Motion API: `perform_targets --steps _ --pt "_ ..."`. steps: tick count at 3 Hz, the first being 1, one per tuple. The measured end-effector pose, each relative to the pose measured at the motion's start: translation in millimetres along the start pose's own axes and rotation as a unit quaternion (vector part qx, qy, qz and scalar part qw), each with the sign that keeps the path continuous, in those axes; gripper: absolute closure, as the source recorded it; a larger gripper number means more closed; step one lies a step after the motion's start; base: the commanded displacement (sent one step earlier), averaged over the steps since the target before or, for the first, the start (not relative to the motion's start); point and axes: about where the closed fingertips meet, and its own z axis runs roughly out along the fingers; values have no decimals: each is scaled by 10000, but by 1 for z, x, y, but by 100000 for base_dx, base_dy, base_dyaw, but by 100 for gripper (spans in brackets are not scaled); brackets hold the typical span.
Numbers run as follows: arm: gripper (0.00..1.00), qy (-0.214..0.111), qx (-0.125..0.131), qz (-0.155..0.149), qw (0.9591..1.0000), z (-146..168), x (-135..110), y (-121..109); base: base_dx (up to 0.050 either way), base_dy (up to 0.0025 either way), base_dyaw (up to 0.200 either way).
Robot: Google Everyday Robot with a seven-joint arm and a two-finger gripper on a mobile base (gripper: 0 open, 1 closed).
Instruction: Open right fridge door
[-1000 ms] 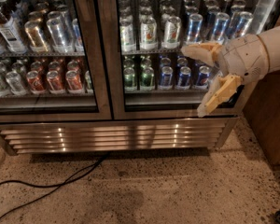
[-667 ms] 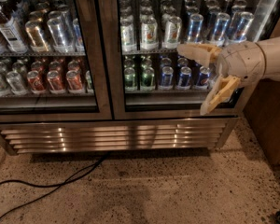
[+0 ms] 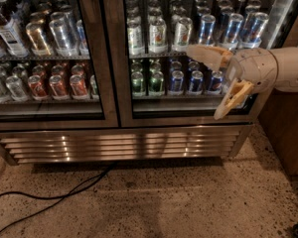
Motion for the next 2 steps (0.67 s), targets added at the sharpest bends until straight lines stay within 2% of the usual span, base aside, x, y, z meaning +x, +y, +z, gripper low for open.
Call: perform_targets --steps 1,2 --pt "0 -11 -78 95 9999 5 1 -1 0 0 0" --pt "0 50 29 -205 9998 4 -58 -11 0 0 0"
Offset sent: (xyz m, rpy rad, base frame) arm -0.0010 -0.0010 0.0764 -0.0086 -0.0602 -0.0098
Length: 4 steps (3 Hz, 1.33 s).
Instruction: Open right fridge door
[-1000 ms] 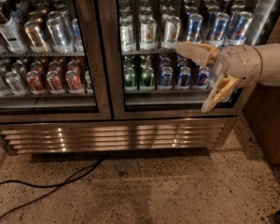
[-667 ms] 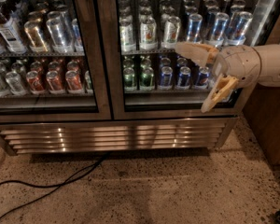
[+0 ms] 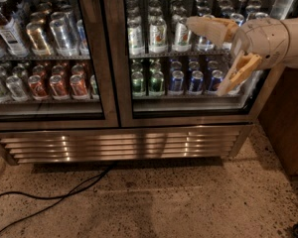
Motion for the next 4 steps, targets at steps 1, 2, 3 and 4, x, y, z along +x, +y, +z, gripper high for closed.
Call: perform_targets --steps 1,2,3,4 --pt "0 0 0 0 10000 0 0 0 3489 248 14201" --pt "0 0 1 0 10000 0 0 0 0 0 0" --pt "0 -84 316 -15 9995 -3 2 -3 0 0 0" --pt "0 -261 837 -106 9961 -14 1 -4 0 0 0"
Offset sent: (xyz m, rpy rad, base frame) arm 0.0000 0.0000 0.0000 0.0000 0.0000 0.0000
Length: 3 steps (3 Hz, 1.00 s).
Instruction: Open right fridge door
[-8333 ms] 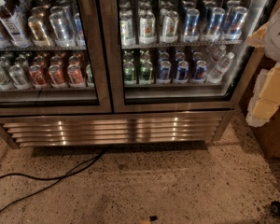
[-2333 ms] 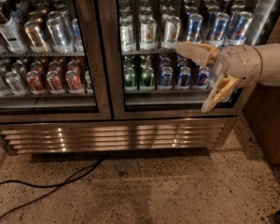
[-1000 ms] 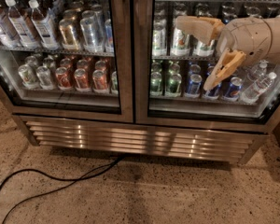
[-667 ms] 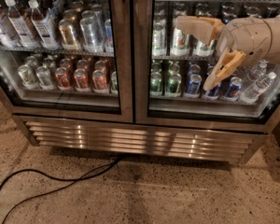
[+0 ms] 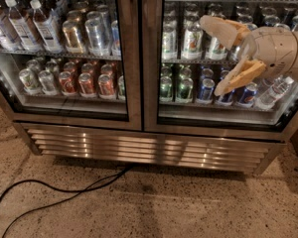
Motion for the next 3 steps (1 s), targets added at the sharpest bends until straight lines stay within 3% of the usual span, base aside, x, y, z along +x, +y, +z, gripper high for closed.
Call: perform_targets --steps 1,3 --pt "0 0 0 0 10000 0 0 0 4496 193 8617" --pt "0 0 0 0 10000 0 0 0 4827 -1 32"
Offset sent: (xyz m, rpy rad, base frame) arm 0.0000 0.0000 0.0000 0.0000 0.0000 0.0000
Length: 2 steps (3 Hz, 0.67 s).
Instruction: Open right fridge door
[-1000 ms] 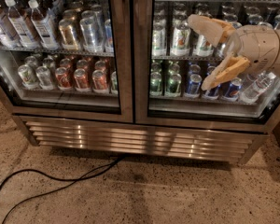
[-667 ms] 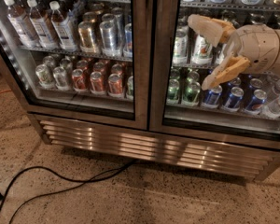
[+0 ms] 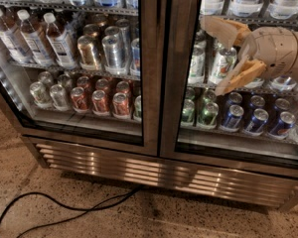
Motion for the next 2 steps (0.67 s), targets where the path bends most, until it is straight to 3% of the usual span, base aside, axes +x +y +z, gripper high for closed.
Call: perform_targets --steps 1,2 --pt "0 0 0 0 10000 0 0 0 4855 -3 70" --pt "0 0 -2 0 10000 0 0 0 -5000 0 -4"
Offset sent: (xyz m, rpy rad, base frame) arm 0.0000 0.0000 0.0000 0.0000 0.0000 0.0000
